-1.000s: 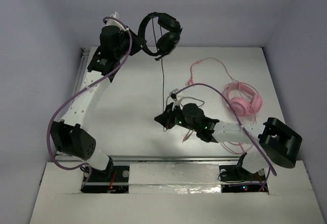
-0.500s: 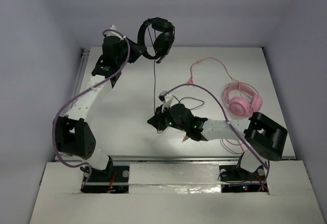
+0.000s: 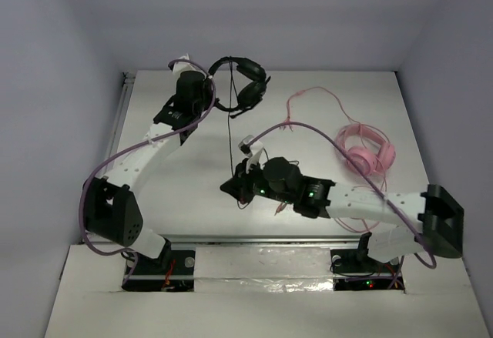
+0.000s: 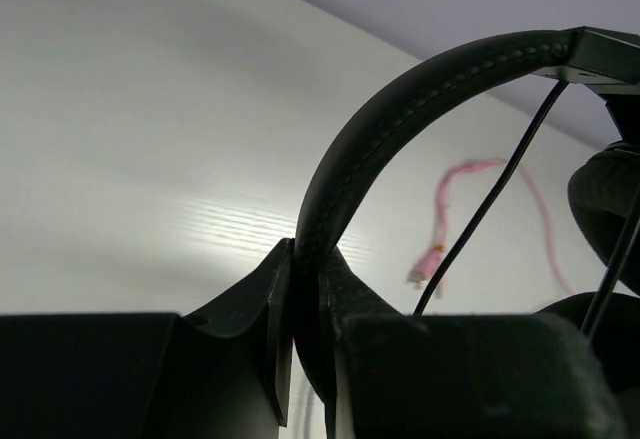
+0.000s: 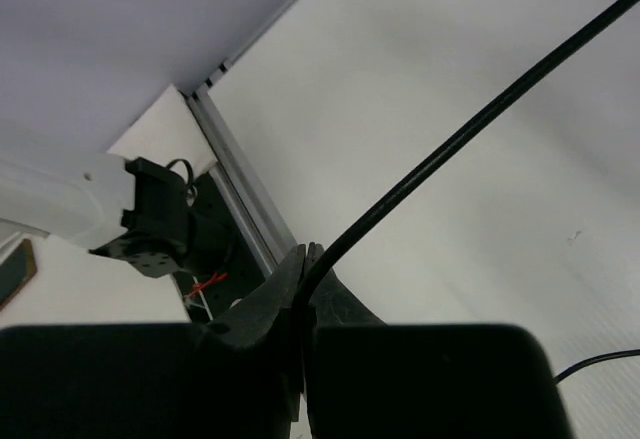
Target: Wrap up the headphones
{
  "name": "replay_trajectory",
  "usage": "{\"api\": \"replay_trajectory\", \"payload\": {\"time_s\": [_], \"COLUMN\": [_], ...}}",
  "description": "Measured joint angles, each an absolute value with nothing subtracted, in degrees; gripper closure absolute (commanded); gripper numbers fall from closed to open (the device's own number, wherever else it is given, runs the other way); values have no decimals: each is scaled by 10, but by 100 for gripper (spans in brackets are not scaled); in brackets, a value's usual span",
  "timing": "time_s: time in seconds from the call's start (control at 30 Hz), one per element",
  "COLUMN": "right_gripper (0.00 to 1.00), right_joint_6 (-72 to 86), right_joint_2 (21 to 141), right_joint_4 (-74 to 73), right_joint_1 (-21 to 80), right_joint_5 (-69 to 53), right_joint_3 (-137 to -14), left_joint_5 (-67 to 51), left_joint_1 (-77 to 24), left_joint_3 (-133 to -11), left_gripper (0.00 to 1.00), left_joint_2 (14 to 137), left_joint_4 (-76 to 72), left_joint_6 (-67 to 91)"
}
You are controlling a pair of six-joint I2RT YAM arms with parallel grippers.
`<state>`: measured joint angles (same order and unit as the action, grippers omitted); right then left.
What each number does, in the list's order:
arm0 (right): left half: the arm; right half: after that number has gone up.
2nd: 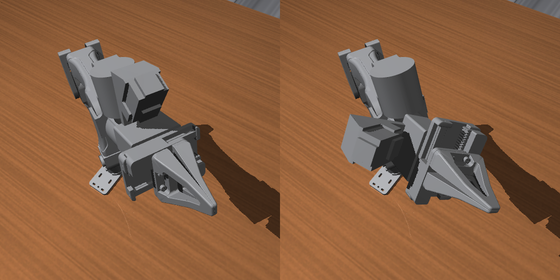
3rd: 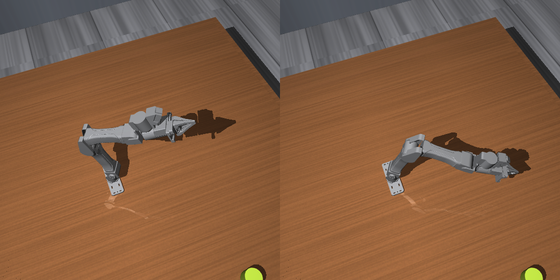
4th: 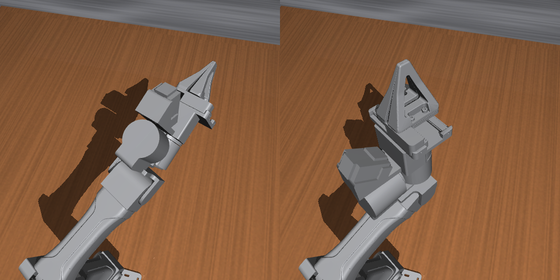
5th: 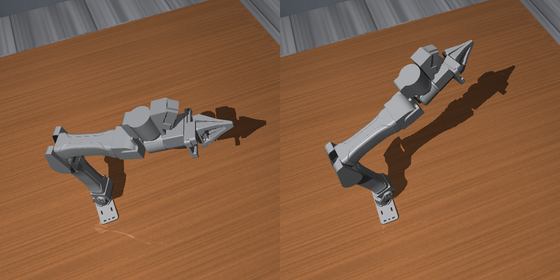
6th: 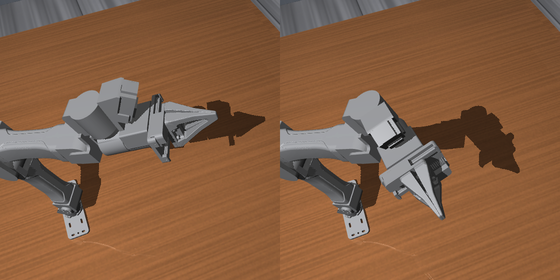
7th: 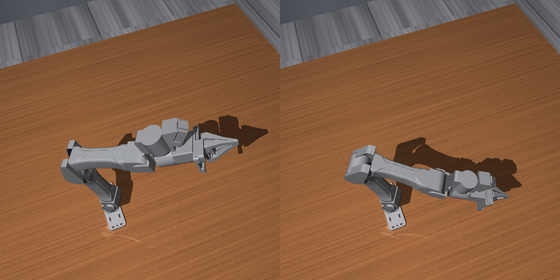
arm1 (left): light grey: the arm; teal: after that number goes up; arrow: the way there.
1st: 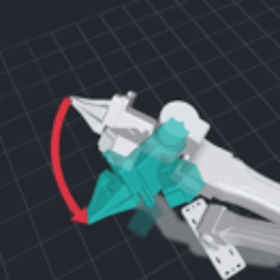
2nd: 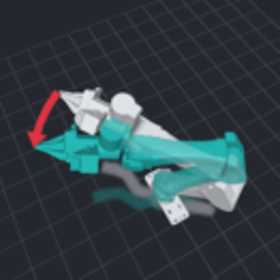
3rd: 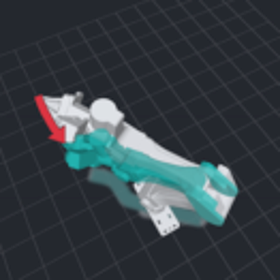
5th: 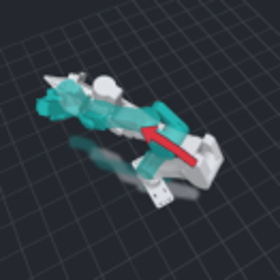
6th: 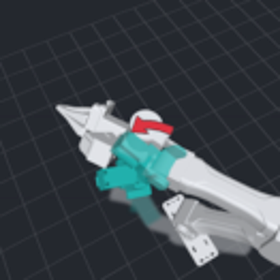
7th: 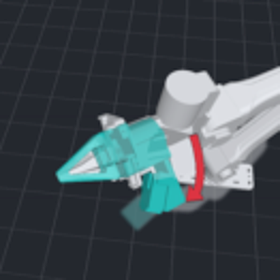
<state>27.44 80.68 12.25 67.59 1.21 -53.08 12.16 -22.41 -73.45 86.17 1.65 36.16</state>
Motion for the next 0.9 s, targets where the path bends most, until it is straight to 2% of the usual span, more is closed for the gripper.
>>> {"api": "replay_trajectory", "payload": {"time_s": [0.23, 0.57, 0.9], "right_gripper": [100, 100, 100], "right_joint_6": [273, 210, 136], "right_joint_2": [698, 701, 701], "right_joint_4": [29, -134, -205], "right_joint_1": [676, 676, 646], "right_joint_5": [53, 170, 279], "right_joint_3": [-532, -615, -655], "left_joint_5": [223, 264, 277], "left_joint_1": [-277, -356, -360], "left_joint_3": [-725, -628, -580], "left_gripper": [100, 100, 100], "left_joint_2": [811, 748, 661], "left_joint_4": [81, 155, 197], "left_joint_6": [248, 142, 104]}}
